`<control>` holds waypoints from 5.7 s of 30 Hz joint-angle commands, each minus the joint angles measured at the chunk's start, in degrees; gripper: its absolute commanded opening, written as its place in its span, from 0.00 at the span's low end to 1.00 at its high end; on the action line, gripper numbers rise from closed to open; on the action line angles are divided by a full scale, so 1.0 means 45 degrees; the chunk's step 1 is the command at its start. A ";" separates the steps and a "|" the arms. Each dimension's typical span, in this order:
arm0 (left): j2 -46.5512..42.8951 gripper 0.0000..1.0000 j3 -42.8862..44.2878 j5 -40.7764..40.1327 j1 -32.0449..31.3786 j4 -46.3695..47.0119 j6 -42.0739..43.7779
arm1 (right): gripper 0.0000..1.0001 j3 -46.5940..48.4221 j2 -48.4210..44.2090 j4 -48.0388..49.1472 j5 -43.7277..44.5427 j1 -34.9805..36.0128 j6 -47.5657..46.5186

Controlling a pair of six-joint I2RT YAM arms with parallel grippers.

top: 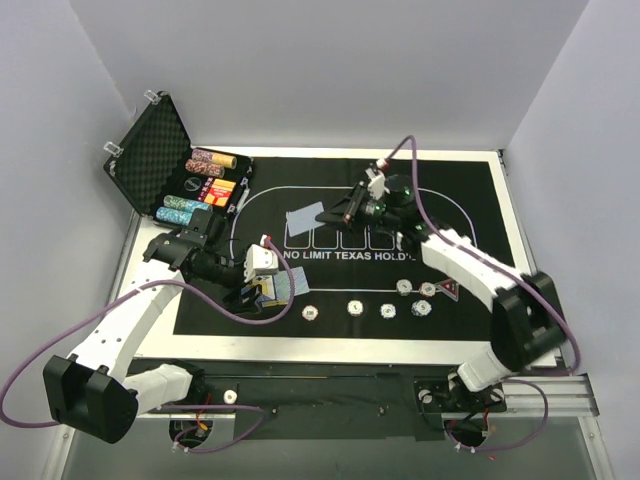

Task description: Distribute texas hold em gaming equipment

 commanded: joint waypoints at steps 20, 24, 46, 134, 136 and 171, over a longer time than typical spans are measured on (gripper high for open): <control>-0.0447 0.00 0.0522 0.1001 0.0213 0.0017 -0.0248 | 0.00 1.0504 1.2211 -0.1868 0.1358 0.2067 -0.0466; -0.0505 0.00 0.0542 0.1060 0.0213 -0.0003 -0.0345 | 0.07 1.0291 1.2329 -0.2203 0.1983 0.2262 -0.0312; -0.0583 0.00 0.0269 0.0923 0.0232 0.0095 -0.0248 | 0.76 0.2564 0.3021 -0.0290 0.1047 0.0798 -0.0272; 0.0061 0.00 0.1069 0.1079 0.0233 0.0349 -0.0424 | 0.00 1.1422 1.0863 -0.6869 0.3993 -0.4651 -0.4119; 0.0081 0.00 0.1089 0.1080 0.0233 0.0310 -0.0463 | 0.00 1.1461 1.1019 -0.7025 0.4249 -0.4690 -0.4255; -0.0486 0.00 0.0600 0.0826 0.0232 0.0486 -0.0619 | 0.74 0.1155 -0.1163 -0.4513 0.1340 0.0346 -0.3534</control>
